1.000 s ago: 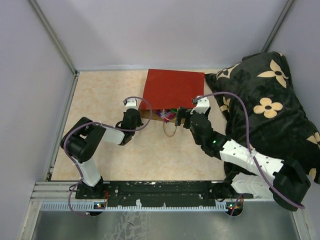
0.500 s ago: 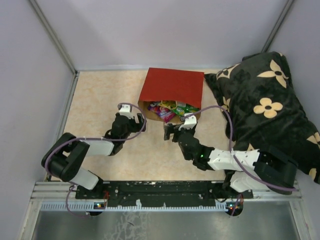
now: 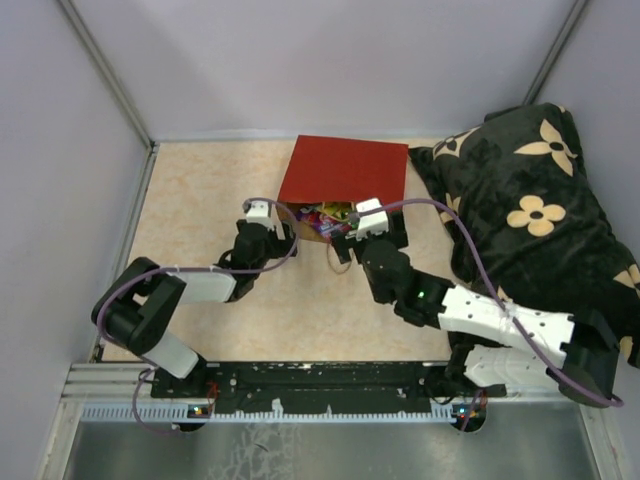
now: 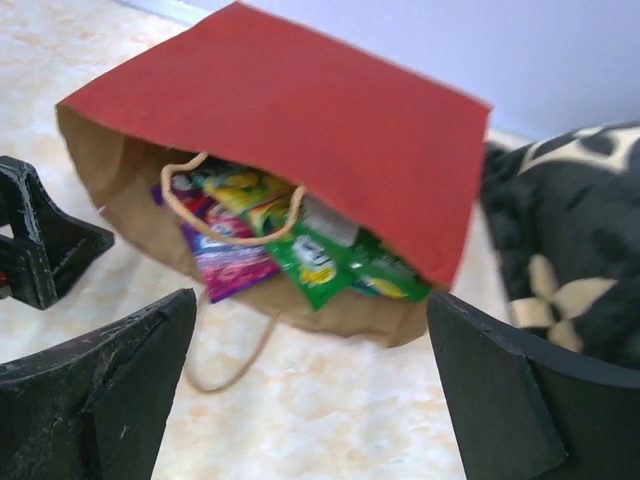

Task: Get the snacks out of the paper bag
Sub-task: Adjust the paper bag at the center of the board.

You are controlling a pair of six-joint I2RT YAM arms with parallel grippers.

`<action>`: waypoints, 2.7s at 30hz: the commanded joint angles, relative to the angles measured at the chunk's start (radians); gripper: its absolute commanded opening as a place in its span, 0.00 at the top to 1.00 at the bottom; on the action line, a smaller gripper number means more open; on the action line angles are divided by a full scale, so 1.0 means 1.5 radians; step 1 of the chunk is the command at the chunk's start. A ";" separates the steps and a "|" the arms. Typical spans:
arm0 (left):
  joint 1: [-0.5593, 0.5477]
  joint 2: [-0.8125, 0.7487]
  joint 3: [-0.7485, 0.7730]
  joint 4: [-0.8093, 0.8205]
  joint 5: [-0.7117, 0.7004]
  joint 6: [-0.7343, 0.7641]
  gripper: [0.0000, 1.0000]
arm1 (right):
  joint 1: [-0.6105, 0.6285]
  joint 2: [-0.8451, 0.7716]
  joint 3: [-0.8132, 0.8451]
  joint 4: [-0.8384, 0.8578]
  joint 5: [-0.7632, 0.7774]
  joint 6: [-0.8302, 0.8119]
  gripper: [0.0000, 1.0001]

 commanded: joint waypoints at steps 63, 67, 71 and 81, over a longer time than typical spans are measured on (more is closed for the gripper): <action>0.113 0.332 0.506 -0.177 0.028 0.229 1.00 | -0.478 0.304 0.034 0.127 -0.187 0.221 0.96; 0.120 0.336 0.497 -0.178 0.018 0.218 1.00 | -0.478 0.284 0.016 0.127 -0.188 0.224 0.91; 0.127 0.322 0.485 -0.181 0.017 0.199 1.00 | -0.478 0.266 -0.007 0.144 -0.213 0.227 0.78; 0.130 0.125 0.317 -0.228 0.115 0.101 0.00 | -0.474 0.078 -0.151 0.207 -0.340 0.256 0.22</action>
